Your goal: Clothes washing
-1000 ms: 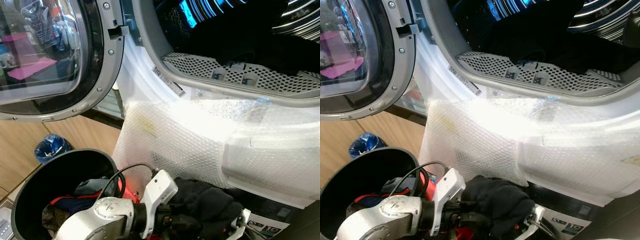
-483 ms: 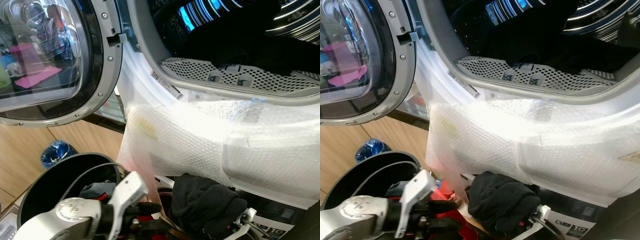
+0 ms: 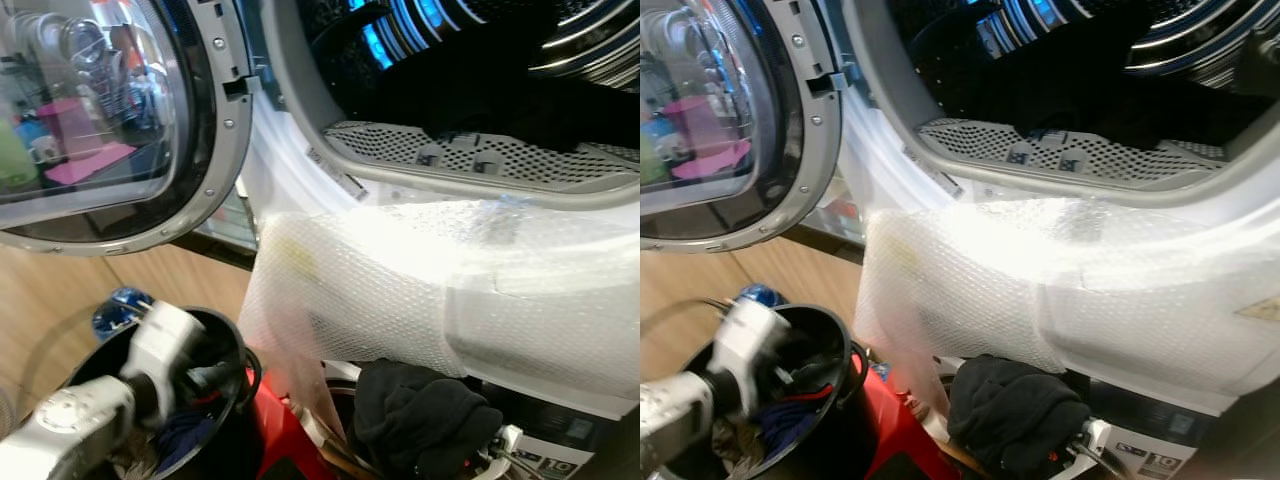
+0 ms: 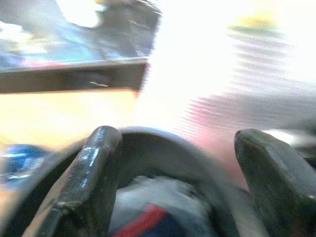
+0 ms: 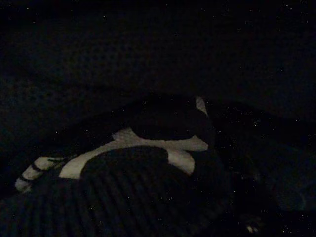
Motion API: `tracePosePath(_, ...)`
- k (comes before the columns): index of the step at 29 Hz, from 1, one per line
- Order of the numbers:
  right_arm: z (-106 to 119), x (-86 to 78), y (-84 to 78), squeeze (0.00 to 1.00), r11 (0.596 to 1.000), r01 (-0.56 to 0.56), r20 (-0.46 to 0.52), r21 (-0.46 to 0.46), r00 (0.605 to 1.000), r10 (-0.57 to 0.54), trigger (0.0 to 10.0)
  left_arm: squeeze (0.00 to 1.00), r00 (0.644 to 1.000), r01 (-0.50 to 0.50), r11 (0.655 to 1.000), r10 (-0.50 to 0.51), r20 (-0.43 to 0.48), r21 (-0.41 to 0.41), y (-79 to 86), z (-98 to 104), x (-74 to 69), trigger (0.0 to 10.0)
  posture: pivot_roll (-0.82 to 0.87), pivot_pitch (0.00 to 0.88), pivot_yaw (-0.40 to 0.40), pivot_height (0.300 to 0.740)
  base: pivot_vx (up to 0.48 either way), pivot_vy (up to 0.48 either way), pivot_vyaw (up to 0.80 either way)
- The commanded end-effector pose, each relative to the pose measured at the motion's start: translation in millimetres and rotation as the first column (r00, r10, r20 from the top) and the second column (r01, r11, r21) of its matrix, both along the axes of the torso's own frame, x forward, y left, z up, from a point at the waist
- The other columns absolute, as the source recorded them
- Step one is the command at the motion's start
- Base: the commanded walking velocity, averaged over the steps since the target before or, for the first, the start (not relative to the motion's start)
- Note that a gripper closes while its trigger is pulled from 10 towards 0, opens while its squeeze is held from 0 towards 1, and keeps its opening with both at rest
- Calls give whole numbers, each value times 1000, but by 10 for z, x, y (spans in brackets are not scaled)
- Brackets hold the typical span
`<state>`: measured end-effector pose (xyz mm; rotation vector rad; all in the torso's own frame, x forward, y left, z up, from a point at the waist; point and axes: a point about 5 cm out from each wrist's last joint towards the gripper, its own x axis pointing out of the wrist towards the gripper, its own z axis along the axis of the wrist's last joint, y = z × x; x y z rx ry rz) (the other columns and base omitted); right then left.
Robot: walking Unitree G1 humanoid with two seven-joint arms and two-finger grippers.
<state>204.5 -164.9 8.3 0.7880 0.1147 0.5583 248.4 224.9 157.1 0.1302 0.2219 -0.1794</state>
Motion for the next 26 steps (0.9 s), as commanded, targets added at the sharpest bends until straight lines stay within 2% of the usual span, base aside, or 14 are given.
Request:
tracePosePath(1,87,-35,49,0,998,-61,55,-2,997,61,0,400,984,-175,984,175,-12,39,257,-143,-40,10000,4,61,148,740,0,0,0)
tracePosePath(2,108,-95,63,0,994,-105,68,-15,992,106,0,0,979,-201,978,202,-22,46,298,-196,-58,10000,2,65,146,740,0,0,0)
tracePosePath(4,163,-208,106,0,978,-205,96,-42,973,208,0,0,972,-227,971,231,-47,71,350,-293,-89,10000,1,67,145,740,0,0,0)
tracePosePath(7,390,-348,192,0,919,-382,173,-98,903,394,0,0,965,-241,967,247,-86,79,365,-449,-122,10000,-14,78,137,740,0,0,0)
tracePosePath(11,559,-366,229,0,886,-446,227,-131,856,464,0,0,964,-238,968,246,-102,78,350,-510,-128,10000,-19,80,132,740,0,0,0)
tracePosePath(12,817,-299,294,0,856,-487,315,-173,796,517,0,0,963,-239,967,247,-105,84,327,-598,-119,10000,-22,81,130,740,0,0,0)
tracePosePath(15,1173,-225,414,0,820,-531,423,-213,706,568,0,0,966,-233,968,241,-92,96,288,-700,-112,10000,-28,81,125,740,0,0,0)
tracePosePath(16,1431,-155,484,0,817,-538,504,-209,657,561,0,0,968,-225,970,233,-94,88,254,-734,-113,10000,-27,80,123,740,0,0,0)
tracePosePath(19,1783,-46,549,0,828,-533,615,-175,598,514,0,0,970,-214,973,222,-97,81,206,-765,-120,10000,-23,82,120,740,0,0,0)
tracePosePath(20,1783,-46,549,0,828,-533,615,-175,598,514,0,0,970,-214,973,222,-97,81,206,-765,-120,10000,-23,82,120,740,0,0,0)
tracePosePath(21,2061,53,577,0,836,-528,698,-152,542,469,0,0,971,-210,974,217,-102,80,187,-790,-127,10000,-28,82,119,740,0,0,0)
tracePosePath(23,2368,193,585,0,844,-519,773,-132,480,416,0,0,970,-210,975,217,-108,74,171,-816,-132,10000,-31,82,119,740,0,0,0)
tracePosePath(25,2639,353,589,0,855,-504,822,-123,431,373,0,0,971,-203,977,209,-112,67,140,-851,-135,10000,-32,78,115,740,0,0,0)
tracePosePath(26,2639,353,589,0,855,-504,822,-123,431,373,0,0,971,-203,977,209,-112,67,140,-851,-135,10000,-32,78,115,740,0,0,0)
